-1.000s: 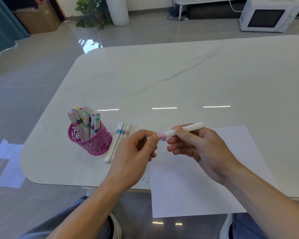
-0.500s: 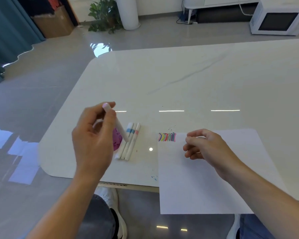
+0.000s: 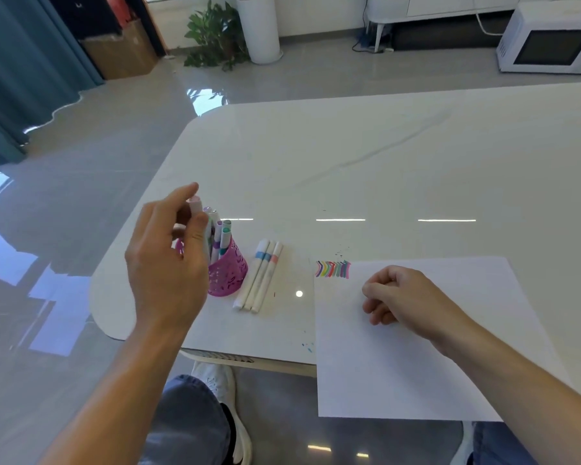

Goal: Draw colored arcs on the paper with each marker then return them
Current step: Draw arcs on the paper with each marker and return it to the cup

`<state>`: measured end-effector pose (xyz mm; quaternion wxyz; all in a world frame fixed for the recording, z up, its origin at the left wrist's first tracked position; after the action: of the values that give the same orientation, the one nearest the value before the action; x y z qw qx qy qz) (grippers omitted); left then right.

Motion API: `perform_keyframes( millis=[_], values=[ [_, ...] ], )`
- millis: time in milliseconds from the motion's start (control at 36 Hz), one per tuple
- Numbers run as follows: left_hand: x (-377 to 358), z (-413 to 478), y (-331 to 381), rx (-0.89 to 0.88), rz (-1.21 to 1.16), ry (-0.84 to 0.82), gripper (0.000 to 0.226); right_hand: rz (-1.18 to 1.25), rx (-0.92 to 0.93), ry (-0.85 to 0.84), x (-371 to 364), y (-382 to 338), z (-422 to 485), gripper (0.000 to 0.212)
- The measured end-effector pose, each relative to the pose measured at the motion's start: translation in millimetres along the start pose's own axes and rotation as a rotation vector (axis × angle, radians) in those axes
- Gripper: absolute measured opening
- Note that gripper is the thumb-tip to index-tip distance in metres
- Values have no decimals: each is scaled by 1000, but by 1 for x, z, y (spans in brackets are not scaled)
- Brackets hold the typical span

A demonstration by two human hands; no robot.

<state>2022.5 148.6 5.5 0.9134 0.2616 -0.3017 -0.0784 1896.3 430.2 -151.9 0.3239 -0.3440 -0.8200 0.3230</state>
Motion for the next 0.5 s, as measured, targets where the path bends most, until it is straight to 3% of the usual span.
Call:
perform_keyframes(
  millis=[250,500],
  values=[
    [-25,-11,-20,126,156,-223,15,-24,2,3,-1,0,2,8],
    [-21,-11,-9,72,211,-157,18,-42,5,-2,0,-1,1,10]
  ],
)
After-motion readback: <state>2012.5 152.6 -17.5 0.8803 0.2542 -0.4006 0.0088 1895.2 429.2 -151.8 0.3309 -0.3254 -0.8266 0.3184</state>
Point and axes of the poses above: each hand's wrist, its own z-axis towards the middle knuckle, its own x-axis out of the back of the hand, y = z × x, the point moved 9 cm from there along z, towards the middle knuckle, and after that the axes turned 6 degrees about -x, right-handed, at the moved point
